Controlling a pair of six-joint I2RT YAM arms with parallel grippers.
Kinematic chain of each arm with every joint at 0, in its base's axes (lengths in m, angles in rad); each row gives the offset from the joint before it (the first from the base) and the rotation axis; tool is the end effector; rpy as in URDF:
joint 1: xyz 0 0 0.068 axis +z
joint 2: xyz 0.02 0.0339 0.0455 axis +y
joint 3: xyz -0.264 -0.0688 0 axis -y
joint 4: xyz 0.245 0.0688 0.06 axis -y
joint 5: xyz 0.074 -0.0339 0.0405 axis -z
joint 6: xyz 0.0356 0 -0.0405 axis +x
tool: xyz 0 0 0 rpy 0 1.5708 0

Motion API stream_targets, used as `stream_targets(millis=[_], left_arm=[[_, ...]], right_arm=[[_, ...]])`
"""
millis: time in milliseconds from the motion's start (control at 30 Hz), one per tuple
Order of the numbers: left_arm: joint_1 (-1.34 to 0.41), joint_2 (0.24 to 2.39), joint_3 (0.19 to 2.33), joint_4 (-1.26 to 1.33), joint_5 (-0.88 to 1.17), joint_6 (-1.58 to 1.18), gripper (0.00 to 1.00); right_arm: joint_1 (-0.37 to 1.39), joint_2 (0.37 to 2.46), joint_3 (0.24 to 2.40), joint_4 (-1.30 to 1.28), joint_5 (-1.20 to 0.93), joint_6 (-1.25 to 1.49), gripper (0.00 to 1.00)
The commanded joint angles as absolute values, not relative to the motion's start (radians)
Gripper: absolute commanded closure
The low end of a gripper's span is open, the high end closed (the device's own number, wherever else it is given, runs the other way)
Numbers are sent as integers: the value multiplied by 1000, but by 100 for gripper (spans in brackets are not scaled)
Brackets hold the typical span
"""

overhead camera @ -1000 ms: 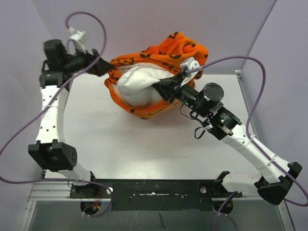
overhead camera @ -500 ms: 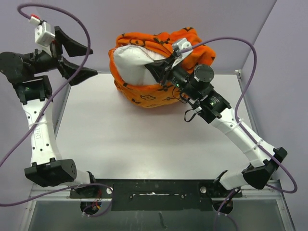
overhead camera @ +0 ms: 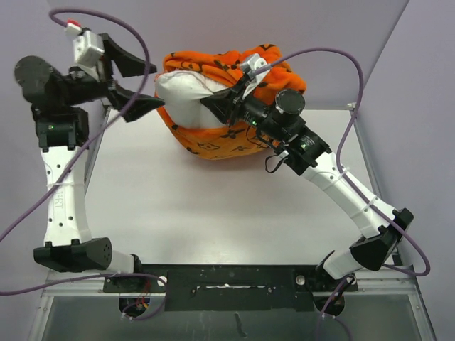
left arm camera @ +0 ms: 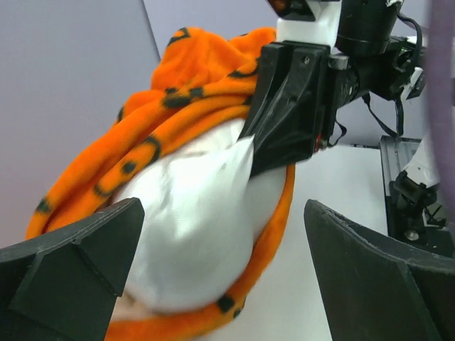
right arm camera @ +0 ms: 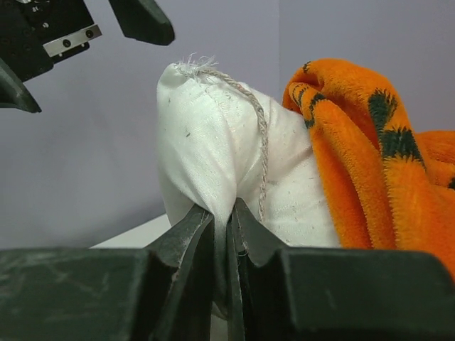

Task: Remove the pillowcase from the pillow

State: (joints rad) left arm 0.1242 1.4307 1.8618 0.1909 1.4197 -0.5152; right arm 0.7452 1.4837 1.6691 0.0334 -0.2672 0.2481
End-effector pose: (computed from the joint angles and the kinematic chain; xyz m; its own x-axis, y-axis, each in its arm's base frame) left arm 0.2476 -0.0046 0.5780 0.1195 -0.0598 -0.9910 0.9624 0.2522 0.1008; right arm 0.2380 0.2324 0.5041 -0.0525 0.2738 -0.9603 -0.8568 0.4816 0.1842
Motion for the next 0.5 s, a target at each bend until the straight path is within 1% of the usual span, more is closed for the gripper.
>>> stream_targets(millis=[0,100,333,467], left_arm=[[-73,1422,1985,-550,1143,136,2],[-78,1427,1971,-580,1137,174,2],[-78,1445,2031,-767,1083,473,2],[-70,1440,2047,-786,1034,595,2]], right_arm=[[755,1487,1744,143,-313,284,100],[754,1492,1747,138,-332,283,100],[750,1490,1749,107,-409,270,100],[750,1484,1747,66,-458,256,100]])
